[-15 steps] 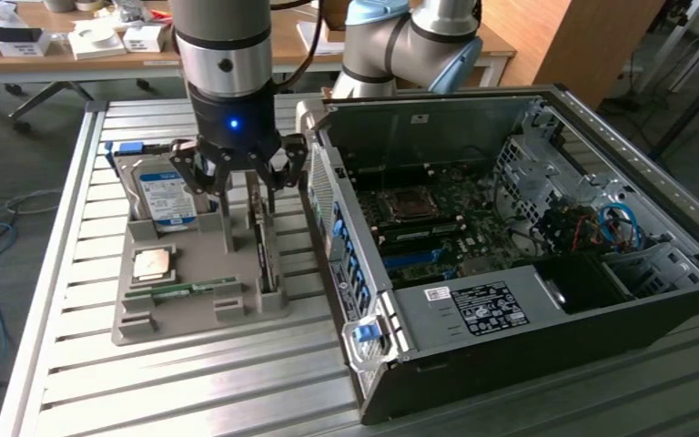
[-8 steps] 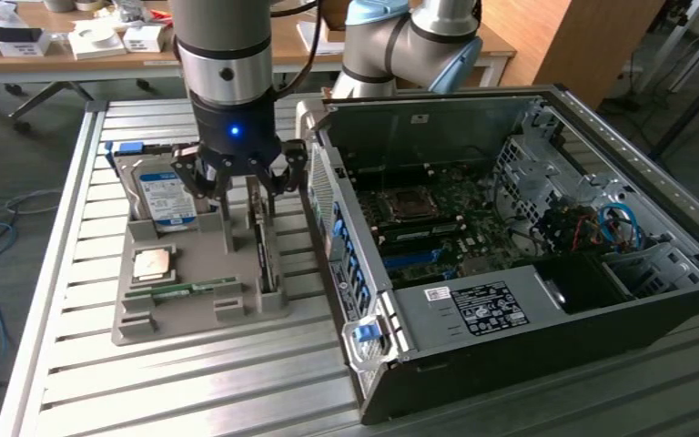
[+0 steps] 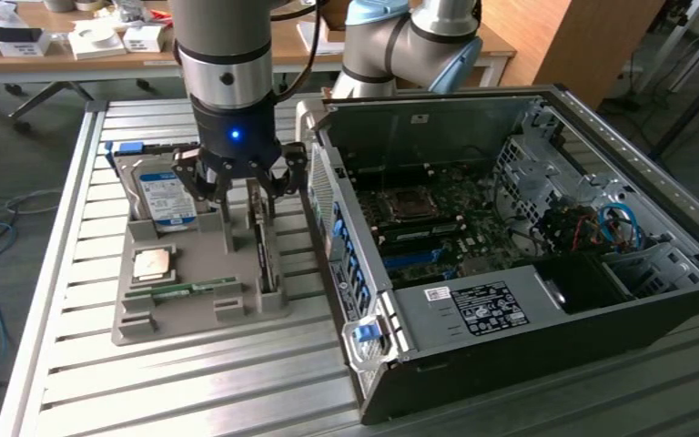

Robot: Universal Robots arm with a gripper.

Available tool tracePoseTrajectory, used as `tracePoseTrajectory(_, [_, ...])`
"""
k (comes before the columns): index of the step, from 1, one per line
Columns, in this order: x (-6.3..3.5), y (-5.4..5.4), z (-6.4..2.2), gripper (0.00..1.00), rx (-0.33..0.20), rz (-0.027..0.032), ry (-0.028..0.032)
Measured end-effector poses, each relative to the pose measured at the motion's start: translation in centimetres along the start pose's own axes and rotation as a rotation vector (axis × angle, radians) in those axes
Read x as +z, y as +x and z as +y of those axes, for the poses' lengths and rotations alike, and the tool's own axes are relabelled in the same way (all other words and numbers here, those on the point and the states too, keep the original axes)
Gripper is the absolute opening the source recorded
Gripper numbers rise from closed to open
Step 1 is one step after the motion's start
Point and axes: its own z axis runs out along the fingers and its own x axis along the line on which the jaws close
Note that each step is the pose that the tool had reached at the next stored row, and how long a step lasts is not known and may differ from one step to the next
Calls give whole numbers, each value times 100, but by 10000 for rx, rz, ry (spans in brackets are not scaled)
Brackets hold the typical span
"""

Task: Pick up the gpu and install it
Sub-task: 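Pick up the gpu and move the gpu toward the slot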

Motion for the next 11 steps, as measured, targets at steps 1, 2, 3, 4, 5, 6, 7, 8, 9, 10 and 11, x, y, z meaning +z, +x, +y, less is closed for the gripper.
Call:
tracePoseTrajectory(1, [0,0,0,59,0,0,0])
tracePoseTrajectory(2, [1,0,0,59,0,-1,-2])
tracePoseTrajectory(3, [1,0,0,59,0,-1,-2])
tracePoseTrajectory(4, [2,0,0,59,0,-2,-2])
tracePoseTrajectory(5, [2,0,0,59,0,-2,-2])
tracePoseTrajectory(6, [3,-1,1,59,2,-3,-4])
tracePoseTrajectory(7, [4,-4,1,59,2,-5,-5])
tracePoseTrajectory(8, [3,-9,2,59,1,-4,-4])
tracePoseTrajectory(9, [3,-13,1,59,0,-3,-3])
tracePoseTrajectory(10, [3,-17,2,59,1,-2,-3])
tracePoseTrajectory(11, [2,-20,2,59,1,-2,-2])
